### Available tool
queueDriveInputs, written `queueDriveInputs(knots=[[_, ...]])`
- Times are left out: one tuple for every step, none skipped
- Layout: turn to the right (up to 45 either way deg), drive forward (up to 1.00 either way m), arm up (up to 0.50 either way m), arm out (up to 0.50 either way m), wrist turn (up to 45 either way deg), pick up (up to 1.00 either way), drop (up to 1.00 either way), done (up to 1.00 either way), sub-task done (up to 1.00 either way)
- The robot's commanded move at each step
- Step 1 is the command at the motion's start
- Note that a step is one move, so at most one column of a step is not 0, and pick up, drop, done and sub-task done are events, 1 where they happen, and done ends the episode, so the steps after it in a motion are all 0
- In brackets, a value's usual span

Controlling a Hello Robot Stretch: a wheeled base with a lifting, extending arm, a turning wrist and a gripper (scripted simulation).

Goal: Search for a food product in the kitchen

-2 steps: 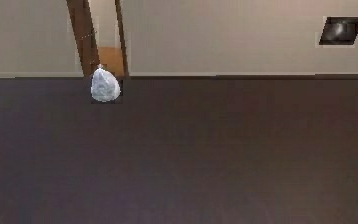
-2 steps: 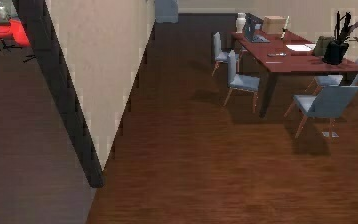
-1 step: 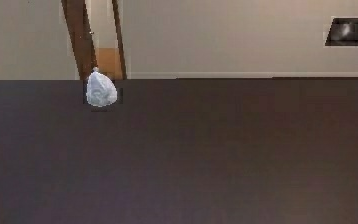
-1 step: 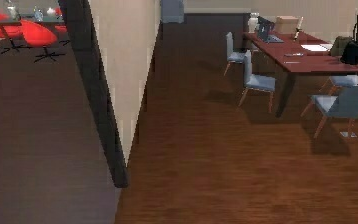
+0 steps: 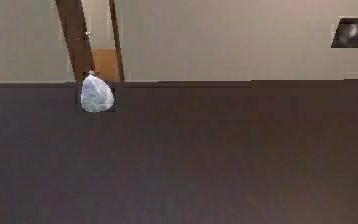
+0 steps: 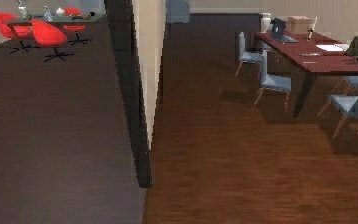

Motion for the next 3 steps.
queueDriveInputs(knots=[[36.0,0.0,0.0,0.0,0.0,0.0,0.0,0.0,0.0],[0.0,0.6,0.0,0.0,0.0,0.0,0.0,0.0,0.0],[6.0,0.0,0.0,0.0,0.0,0.0,0.0,0.0,0.0]])
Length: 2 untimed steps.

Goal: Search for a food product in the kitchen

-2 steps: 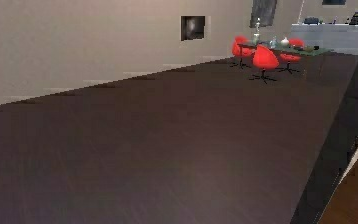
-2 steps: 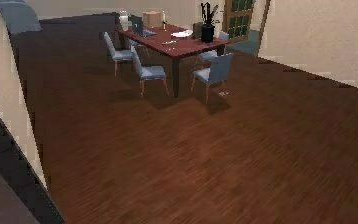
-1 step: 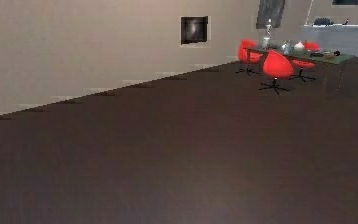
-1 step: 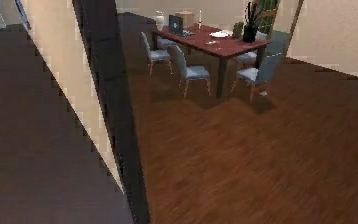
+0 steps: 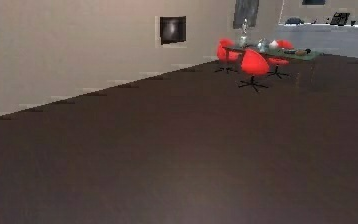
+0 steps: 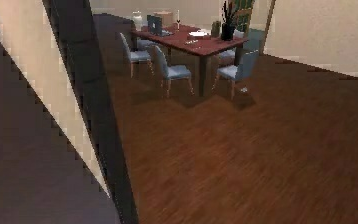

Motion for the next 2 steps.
queueDriveInputs(knots=[[0.0,0.5,0.0,0.0,0.0,0.0,0.0,0.0,0.0],[42.0,0.0,0.0,0.0,0.0,0.0,0.0,0.0,0.0]])
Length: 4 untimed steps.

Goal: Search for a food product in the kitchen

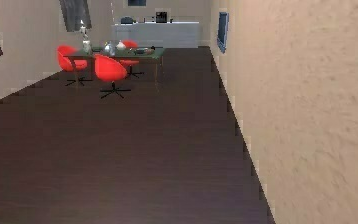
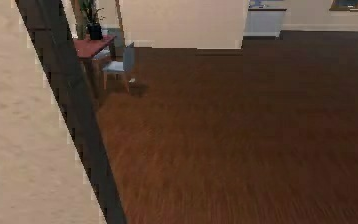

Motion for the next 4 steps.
queueDriveInputs(knots=[[0.0,1.0,0.0,0.0,0.0,0.0,0.0,0.0,0.0],[0.0,1.0,0.0,0.0,0.0,0.0,0.0,0.0,0.0],[0.0,1.0,0.0,0.0,0.0,0.0,0.0,0.0,0.0],[-6.0,0.0,0.0,0.0,0.0,0.0,0.0,0.0,0.0]])
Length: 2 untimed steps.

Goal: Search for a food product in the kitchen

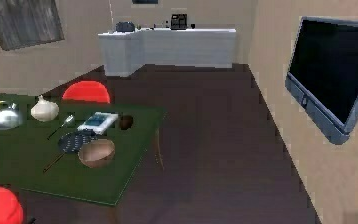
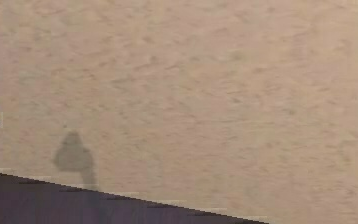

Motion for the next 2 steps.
queueDriveInputs(knots=[[0.0,0.15,0.0,0.0,0.0,0.0,0.0,0.0,0.0],[-18.0,0.0,0.0,0.0,0.0,0.0,0.0,0.0,0.0]])
